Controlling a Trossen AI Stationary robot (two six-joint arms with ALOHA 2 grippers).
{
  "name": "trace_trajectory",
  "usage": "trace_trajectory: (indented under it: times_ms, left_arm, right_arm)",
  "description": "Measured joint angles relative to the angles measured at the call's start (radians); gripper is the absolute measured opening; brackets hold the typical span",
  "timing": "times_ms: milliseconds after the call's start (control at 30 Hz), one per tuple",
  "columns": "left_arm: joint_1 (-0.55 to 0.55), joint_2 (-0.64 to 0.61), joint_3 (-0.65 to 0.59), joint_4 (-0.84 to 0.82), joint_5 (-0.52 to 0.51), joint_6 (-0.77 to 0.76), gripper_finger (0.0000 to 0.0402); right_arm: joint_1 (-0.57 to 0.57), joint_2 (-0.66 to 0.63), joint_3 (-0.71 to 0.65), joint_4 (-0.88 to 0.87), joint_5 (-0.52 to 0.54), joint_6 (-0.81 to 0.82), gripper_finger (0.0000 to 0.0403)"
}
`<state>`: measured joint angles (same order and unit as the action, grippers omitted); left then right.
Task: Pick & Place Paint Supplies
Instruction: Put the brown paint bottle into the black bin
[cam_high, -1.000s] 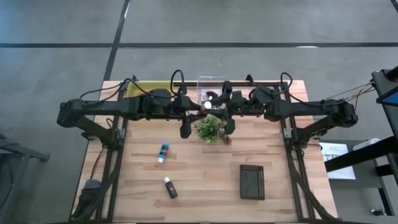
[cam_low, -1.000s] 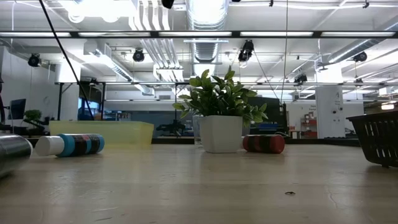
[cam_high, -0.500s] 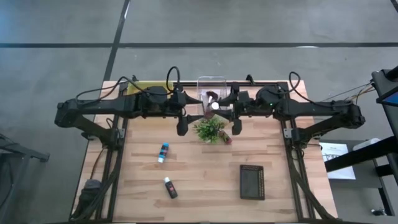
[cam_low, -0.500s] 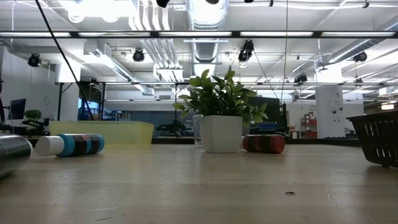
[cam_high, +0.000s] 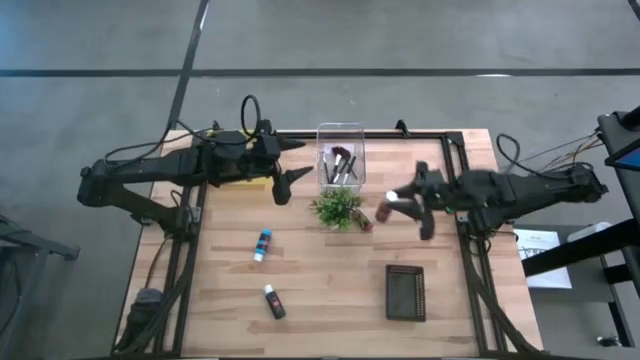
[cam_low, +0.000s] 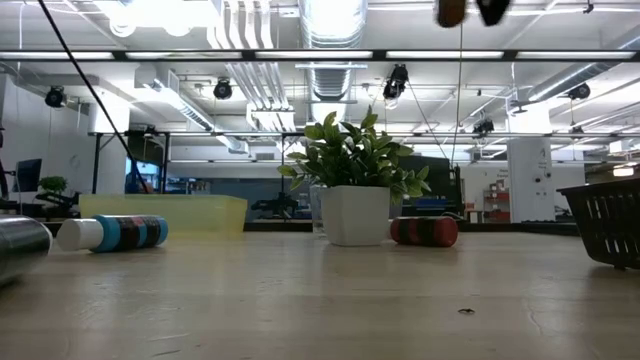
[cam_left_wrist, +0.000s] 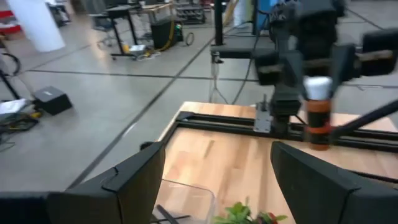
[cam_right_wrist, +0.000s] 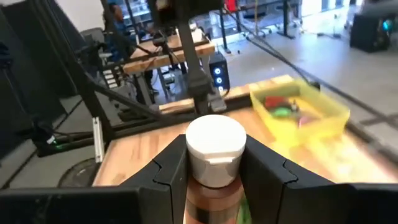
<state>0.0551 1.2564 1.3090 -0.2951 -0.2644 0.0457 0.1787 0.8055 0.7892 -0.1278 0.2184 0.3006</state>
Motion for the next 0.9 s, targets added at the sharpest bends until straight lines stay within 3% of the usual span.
trace_trajectory:
  times_ms: [233,500,667,900]
  left_arm:
    - [0.001,0.001,0.000,0.015,-0.100,0.003,0.0301]
    - [0.001,0.002,0.000,0.014,-0.234,0.002,0.0301]
    - [0.000,0.002,0.000,0.014,-0.281,-0.014,0.0301]
    - [0.000,0.002,0.000,0.014,-0.342,-0.047,0.0301]
  right_arm:
    - [0.381,-0.125,-0.183,0.030,0.398,0.168,0.0110]
    - [0.796,-0.080,-0.268,0.038,0.808,0.346,0.0110]
    - [0.922,0.007,-0.290,0.032,0.878,0.463,0.0110]
    - [0.975,0.159,-0.292,0.032,0.877,0.564,0.0110]
